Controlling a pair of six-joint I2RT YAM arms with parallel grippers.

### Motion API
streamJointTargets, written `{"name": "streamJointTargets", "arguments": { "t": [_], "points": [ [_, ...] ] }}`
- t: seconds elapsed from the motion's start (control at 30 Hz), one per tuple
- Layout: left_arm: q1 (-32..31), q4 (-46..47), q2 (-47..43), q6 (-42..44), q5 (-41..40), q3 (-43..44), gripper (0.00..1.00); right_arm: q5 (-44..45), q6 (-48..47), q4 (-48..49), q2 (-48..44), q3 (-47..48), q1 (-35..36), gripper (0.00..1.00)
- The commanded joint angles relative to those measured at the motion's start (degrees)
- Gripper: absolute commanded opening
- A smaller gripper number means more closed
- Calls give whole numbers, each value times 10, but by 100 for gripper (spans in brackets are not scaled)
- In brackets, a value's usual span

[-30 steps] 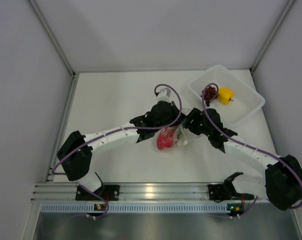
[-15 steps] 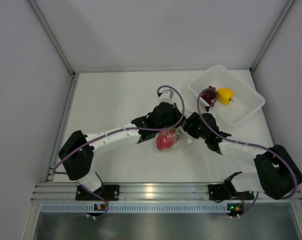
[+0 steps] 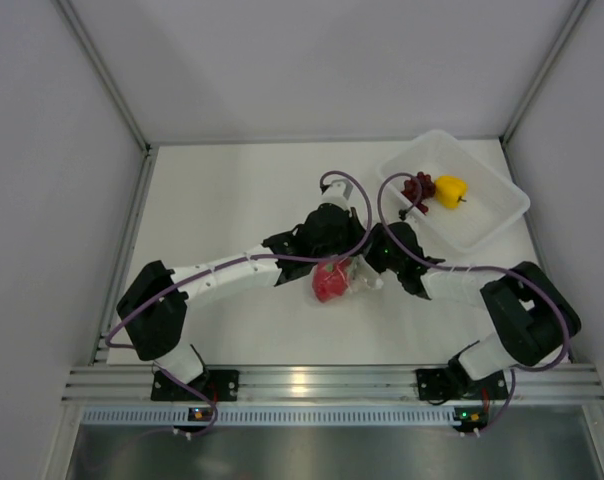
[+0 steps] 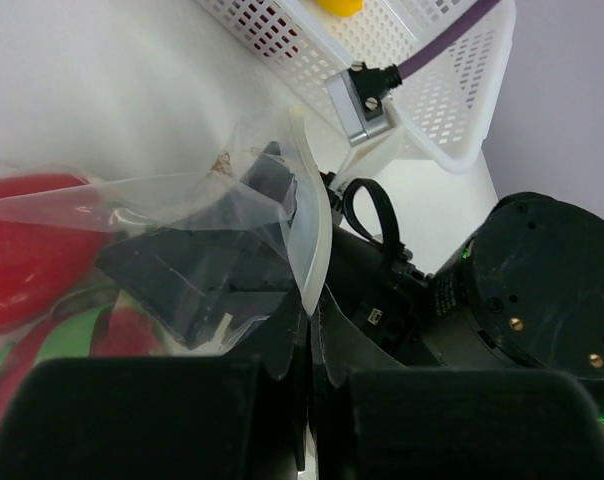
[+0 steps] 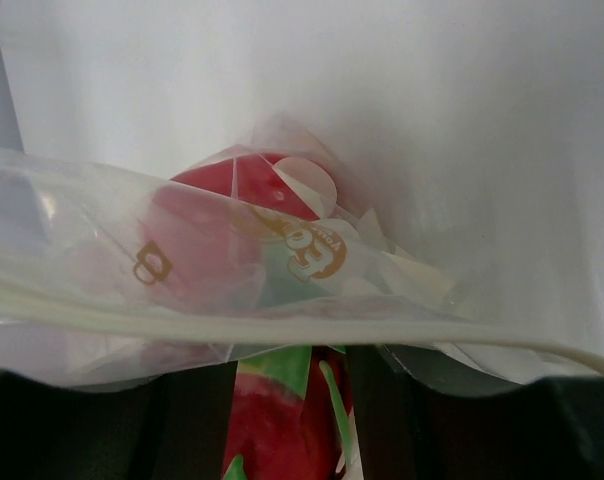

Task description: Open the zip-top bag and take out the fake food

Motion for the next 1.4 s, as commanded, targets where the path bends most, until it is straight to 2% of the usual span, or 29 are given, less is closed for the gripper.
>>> {"name": "streamJointTargets", "arguments": {
  "t": [0.0,0.07,0.17,0.2,0.3,0.37,0.4,0.63,0.87,1.37],
  "points": [
    [-1,8,-2,13,23,22,0,3,3,45,26,40,17,45],
    [-1,8,-2,12,28,21,0,-9,1,37,46,55,18,45],
    [0,7,-8,14,23,18,0,-9,3,52,52,45,18,24],
    [-1,4,-12,15,11,17,0,-10,4,56,53,41,19,14],
    [0,-7,-18,16,-10,14,0,-7,0,53,47,38,21,12],
    [0,-8,-22,14,-18,8,0,-6,-8,49,37,37,22,6],
    [0,-8,-24,12,-22,4,0,-6,-10,47,31,36,22,0],
    [0,-8,-58,-10,-100,-35,0,14,-48,61,-32,8,25,0],
    [1,-7,-87,-18,-136,-64,0,11,-70,67,-52,-4,27,0],
    [5,-8,-81,-14,-125,-74,0,42,-169,47,-188,-15,32,0]
  ]
}}
